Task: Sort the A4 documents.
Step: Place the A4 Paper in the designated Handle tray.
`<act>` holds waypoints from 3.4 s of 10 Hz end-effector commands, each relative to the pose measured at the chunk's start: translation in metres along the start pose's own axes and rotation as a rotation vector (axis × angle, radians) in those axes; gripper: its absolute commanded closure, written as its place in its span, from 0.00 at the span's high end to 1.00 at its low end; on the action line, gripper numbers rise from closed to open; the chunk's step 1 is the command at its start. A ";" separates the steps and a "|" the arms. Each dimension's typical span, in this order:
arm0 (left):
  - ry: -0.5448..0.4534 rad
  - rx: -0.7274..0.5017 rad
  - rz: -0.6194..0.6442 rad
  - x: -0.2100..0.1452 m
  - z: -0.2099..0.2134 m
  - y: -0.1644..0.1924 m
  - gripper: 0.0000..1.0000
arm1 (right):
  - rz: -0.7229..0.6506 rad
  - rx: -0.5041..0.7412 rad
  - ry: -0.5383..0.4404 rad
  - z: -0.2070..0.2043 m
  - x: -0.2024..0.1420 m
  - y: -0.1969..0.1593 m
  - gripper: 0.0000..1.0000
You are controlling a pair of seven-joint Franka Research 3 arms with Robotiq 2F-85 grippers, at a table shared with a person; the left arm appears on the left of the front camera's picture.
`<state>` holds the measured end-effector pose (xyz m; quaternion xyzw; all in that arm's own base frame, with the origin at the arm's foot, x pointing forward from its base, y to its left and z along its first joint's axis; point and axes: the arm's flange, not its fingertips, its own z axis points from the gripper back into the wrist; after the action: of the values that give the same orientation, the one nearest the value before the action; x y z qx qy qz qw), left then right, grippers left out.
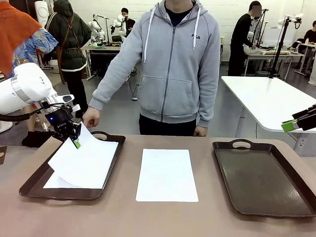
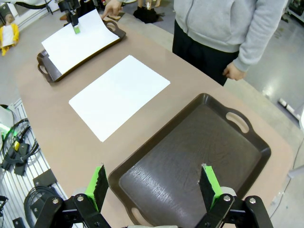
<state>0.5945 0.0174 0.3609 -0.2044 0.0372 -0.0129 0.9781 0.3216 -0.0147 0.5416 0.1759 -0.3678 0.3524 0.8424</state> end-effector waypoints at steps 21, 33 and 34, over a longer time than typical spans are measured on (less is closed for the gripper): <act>-0.001 0.061 0.055 0.004 -0.020 0.007 0.61 | -0.002 0.016 -0.006 -0.003 0.000 -0.001 1.00; -0.090 0.014 0.145 -0.009 0.010 0.018 1.00 | -0.002 0.016 -0.006 -0.003 0.000 -0.001 1.00; -0.079 0.059 0.100 -0.001 0.011 0.017 1.00 | -0.002 0.016 -0.006 -0.003 0.000 -0.001 1.00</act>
<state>0.5937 0.0366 0.3617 -0.1827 0.0095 0.0495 0.9819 0.3216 -0.0147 0.5416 0.1759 -0.3677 0.3524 0.8424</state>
